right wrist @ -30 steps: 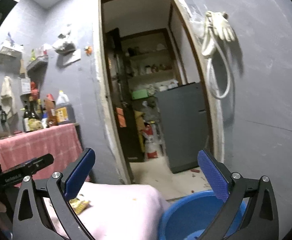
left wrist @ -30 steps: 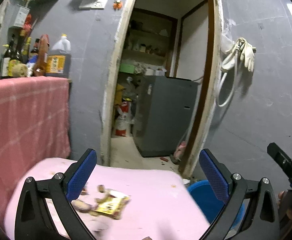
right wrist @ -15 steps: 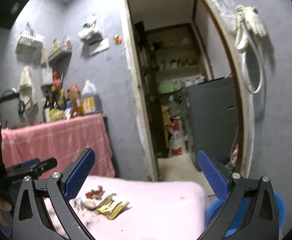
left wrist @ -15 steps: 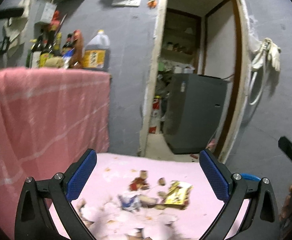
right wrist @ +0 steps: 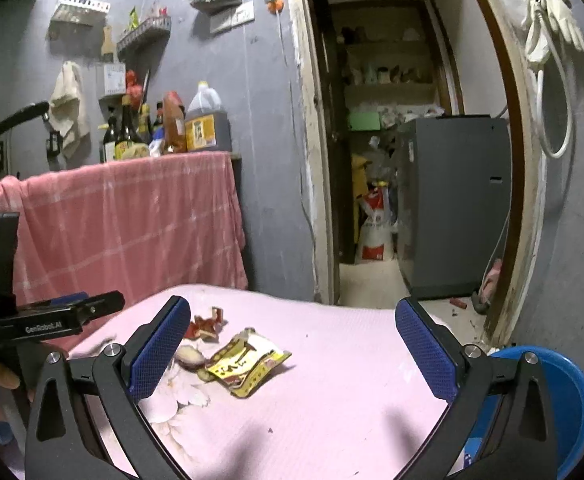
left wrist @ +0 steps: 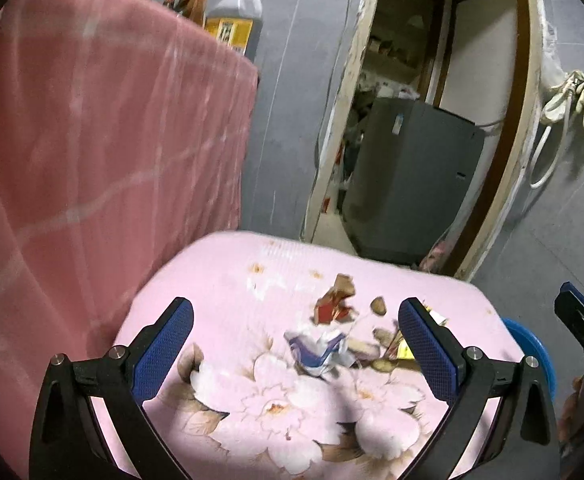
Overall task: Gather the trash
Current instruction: 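Move both open tools back over the remaining trash on the table, then grasp the yellow packet with the right tool while the left tool grasps the white wrapper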
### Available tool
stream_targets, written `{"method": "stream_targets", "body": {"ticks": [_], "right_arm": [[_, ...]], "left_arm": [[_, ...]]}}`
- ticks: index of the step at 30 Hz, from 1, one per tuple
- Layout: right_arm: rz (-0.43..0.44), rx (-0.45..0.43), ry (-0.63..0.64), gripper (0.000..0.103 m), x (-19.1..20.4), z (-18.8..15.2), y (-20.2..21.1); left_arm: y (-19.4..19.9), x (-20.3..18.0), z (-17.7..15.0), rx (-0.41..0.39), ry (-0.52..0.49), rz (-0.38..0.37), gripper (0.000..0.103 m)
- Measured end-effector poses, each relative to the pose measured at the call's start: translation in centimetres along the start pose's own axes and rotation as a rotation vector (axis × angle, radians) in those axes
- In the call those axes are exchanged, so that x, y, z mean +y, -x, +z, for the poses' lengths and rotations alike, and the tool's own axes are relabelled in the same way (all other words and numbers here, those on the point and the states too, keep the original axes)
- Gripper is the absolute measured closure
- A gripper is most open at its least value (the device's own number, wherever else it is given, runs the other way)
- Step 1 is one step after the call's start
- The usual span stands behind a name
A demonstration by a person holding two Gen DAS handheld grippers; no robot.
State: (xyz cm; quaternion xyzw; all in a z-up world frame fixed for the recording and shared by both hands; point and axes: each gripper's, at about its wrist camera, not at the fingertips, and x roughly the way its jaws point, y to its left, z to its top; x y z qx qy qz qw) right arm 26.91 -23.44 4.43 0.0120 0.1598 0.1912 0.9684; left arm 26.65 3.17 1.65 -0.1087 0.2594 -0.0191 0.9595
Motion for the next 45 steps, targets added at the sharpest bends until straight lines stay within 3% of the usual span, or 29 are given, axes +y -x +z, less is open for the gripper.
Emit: {"method": "stream_targets", "body": {"ticks": [9, 13, 15, 19, 22, 25, 28, 33, 45], "right_arm": [[0.041, 0.184, -0.006, 0.000, 0.7, -1.8, -4.0], [0.068, 0.265, -0.012, 0.000, 1.0, -2.2, -6.0], [0.087, 0.305, -0.018, 0.000, 1.0, -2.6, -7.1], [0.134, 0.422, -0.074, 0.008, 0.4, -3.3, -9.5], [0.177, 0.478, -0.127, 0.009, -0.2, -3.5, -10.7], [0.202, 0.513, -0.148, 0.011, -0.3, -3.6, -11.5], [0.208, 0.525, -0.149, 0.020, 0.2, -3.3, -12.2], [0.207, 0.561, -0.137, 0.044, 0.7, -3.6, -13.1], [0.244, 0.591, -0.166, 0.051, 0.4, -3.9, -13.5]], "left_arm": [[-1.9, 0.1, -1.0, 0.094, -0.069, -0.011, 0.003], [-2.7, 0.2, -1.4, 0.135, -0.071, -0.063, 0.004], [-3.1, 0.2, -1.4, 0.155, -0.068, -0.093, 0.009], [-3.9, 0.3, -1.5, 0.212, -0.052, -0.134, 0.032], [-4.3, 0.4, -1.4, 0.238, -0.031, -0.153, 0.034], [-4.5, 0.4, -1.0, 0.253, -0.014, -0.174, 0.034], [-4.9, 0.2, -0.7, 0.263, -0.005, -0.185, 0.035], [-5.2, 0.4, -0.7, 0.283, 0.012, -0.204, 0.054], [-5.1, 0.6, -0.6, 0.283, 0.046, -0.220, 0.076]]}}
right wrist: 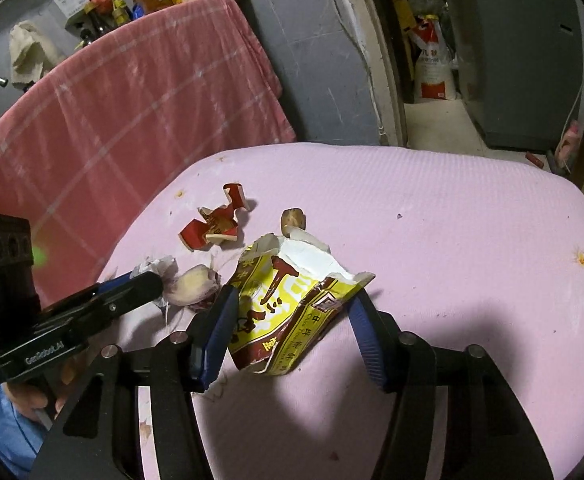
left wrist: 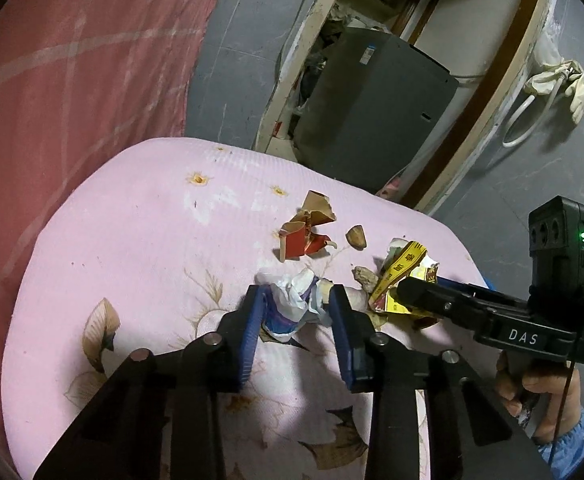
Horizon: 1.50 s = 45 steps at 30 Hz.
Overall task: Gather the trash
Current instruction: 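Grasp the yellow packet with the right tool while the left tool grasps the white wrapper, then carry the yellow packet and white wrapper over the blue basin and open both tools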
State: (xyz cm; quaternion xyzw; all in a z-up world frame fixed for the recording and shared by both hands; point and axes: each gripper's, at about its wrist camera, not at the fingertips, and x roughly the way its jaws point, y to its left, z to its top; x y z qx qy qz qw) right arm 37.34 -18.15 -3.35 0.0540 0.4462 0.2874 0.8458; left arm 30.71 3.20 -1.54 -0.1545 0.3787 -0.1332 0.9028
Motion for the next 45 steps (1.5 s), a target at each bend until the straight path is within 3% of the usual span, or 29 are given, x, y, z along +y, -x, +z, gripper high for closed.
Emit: {"method": "stream_targets", "body": {"ticks": [8, 13, 15, 17, 26, 35, 38, 45], "right_arm": [[0.038, -0.022, 0.010, 0.064, 0.6, -1.1, 0.5], [-0.029, -0.080, 0.066, 0.069, 1.7, -2.3, 1.8], [-0.044, -0.101, 0.101, 0.080, 2.5, -2.8, 2.2], [-0.052, -0.122, 0.127, 0.084, 3.0, -3.4, 2.7], [-0.064, -0.204, 0.163, 0.084, 3.4, -5.0, 4.8], [-0.051, -0.356, 0.121, 0.084, 2.7, -6.2, 8.8], [-0.054, -0.419, 0.107, 0.084, 2.6, -6.5, 10.5], [-0.151, -0.636, 0.110, 0.084, 2.2, -7.2, 16.7]], "left_arm": [[1.2, -0.4, -0.4, -0.061, -0.008, -0.034, 0.088], [1.7, -0.5, -0.6, -0.074, -0.002, -0.031, 0.088], [2.0, -0.6, -0.8, -0.080, -0.001, -0.029, 0.089], [2.4, -0.9, -1.0, -0.091, -0.008, -0.029, 0.089], [3.6, -3.2, -2.1, -0.133, -0.098, -0.016, 0.089], [4.9, -6.5, -2.9, -0.206, -0.155, -0.024, 0.089], [5.5, -8.2, -2.9, -0.247, -0.190, -0.031, 0.089], [5.9, -13.0, -2.2, -0.341, -0.242, -0.084, 0.089]]}}
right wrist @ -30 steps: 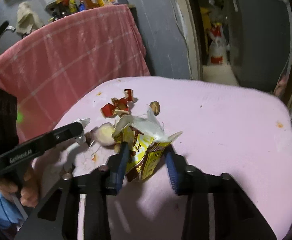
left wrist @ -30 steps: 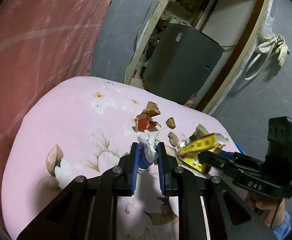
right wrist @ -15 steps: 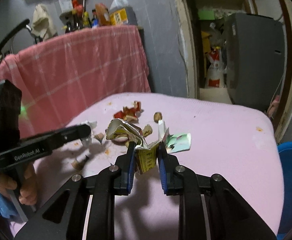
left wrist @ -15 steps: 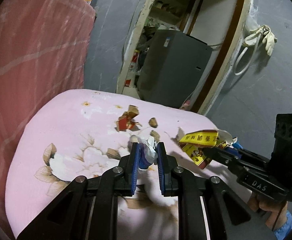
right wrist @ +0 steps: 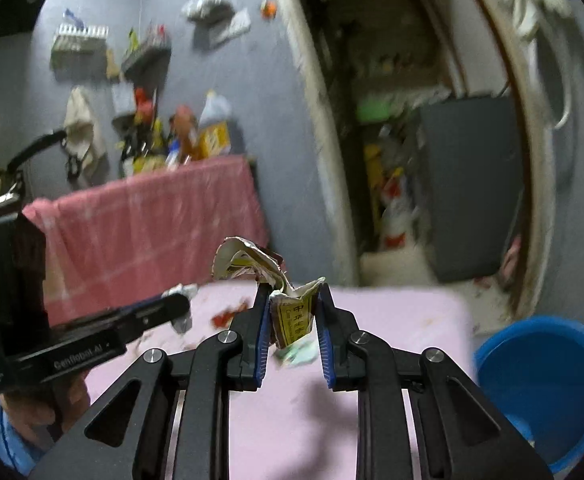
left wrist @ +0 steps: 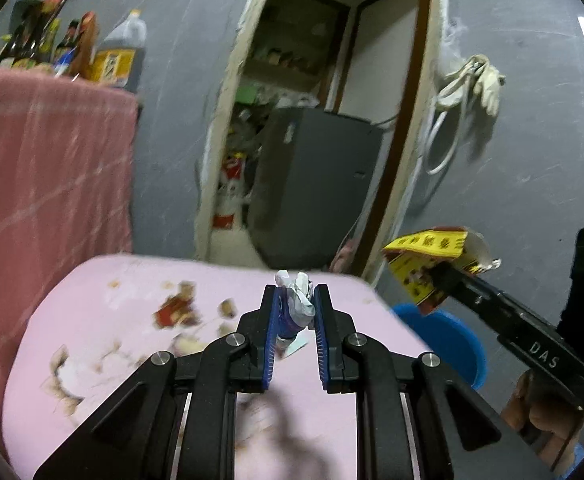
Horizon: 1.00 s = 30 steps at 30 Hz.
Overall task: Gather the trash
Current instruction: 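Carry the yellow packet and white wrapper over the blue basin and open both tools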
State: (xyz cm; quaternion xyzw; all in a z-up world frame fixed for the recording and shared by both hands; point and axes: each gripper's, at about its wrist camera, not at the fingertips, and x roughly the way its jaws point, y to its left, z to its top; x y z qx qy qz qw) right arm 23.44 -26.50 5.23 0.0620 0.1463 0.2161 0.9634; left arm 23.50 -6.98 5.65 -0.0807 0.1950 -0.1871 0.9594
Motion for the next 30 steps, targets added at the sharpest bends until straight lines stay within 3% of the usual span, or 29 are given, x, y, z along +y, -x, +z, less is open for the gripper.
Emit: {"method": "stream_targets", "body": {"ticks": [4, 16, 22, 30], "right_arm": [[-0.076, -0.099, 0.031, 0.084, -1.1, 1.5, 2.4], [-0.300, -0.184, -0.062, 0.084, -8.9, 2.4, 6.5], [-0.403, -0.170, -0.124, 0.084, -12.8, 1.2, 8.1], [-0.466, -0.079, -0.233, 0.083, -17.1, -0.9, 8.1]], "left_arm": [[-1.0, -2.7, 0.9, -0.029, -0.017, -0.041, 0.089], [-5.9, -10.5, 2.2, -0.044, -0.049, -0.182, 0.089], [-9.2, -13.8, 1.7, 0.011, -0.033, -0.235, 0.089], [-14.6, -16.2, 0.6, 0.179, 0.003, -0.281, 0.089]]}}
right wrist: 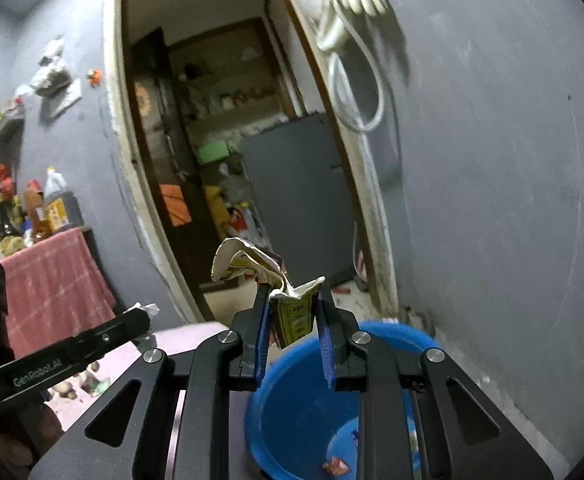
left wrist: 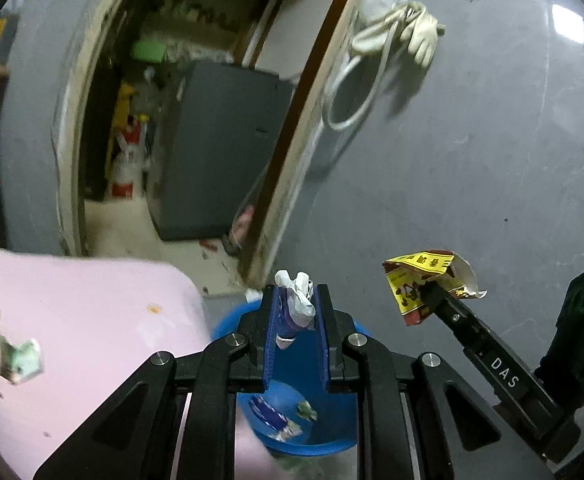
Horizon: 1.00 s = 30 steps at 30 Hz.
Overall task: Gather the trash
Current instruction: 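Carry the yellow packet and white wrapper over the blue basin and open both tools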
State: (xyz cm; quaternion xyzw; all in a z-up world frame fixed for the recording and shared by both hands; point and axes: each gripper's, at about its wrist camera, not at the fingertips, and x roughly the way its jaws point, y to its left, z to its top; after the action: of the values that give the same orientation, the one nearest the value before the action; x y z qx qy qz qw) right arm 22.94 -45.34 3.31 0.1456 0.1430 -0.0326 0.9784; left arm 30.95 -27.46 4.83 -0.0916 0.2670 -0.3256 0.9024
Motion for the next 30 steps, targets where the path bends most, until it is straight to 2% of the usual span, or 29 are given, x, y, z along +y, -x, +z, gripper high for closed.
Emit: {"method": "stream_targets", "body": {"ticks": [7, 11, 14, 17, 27, 29, 30], "right_arm": [[-0.030, 0.096, -0.058, 0.083, -2.2, -1.2, -1.3], [-0.042, 0.131, -0.081, 0.070, -3.0, -1.6, -2.0], [-0.043, 0.138, -0.090, 0.070, -3.4, -1.6, -2.1], [-0.045, 0.130, -0.095, 0.069, -3.5, -1.5, -1.8], [-0.045, 0.064, -0.076, 0.051, -2.9, -0.8, -0.7], [-0.044, 0.046, -0.069, 0.048, -2.7, -0.6, -0.4], [-0.044, 0.038, -0.065, 0.043, -2.6, -0.5, -0.3]], "left_arm": [[-4.5, 1.3, -0.8, 0.137, 0.109, -0.034, 0.089], [-6.2, 2.1, -1.5, 0.180, 0.152, -0.040, 0.087], [-7.0, 2.3, -1.7, 0.213, 0.148, -0.027, 0.083], [-6.8, 2.3, -1.7, 0.205, 0.149, -0.026, 0.077], [-4.9, 2.3, -1.7, 0.173, 0.129, -0.002, 0.063], [-3.9, 2.2, -1.3, 0.151, 0.126, 0.011, 0.056], [-3.5, 2.2, -1.1, 0.140, 0.125, 0.018, 0.052]]}}
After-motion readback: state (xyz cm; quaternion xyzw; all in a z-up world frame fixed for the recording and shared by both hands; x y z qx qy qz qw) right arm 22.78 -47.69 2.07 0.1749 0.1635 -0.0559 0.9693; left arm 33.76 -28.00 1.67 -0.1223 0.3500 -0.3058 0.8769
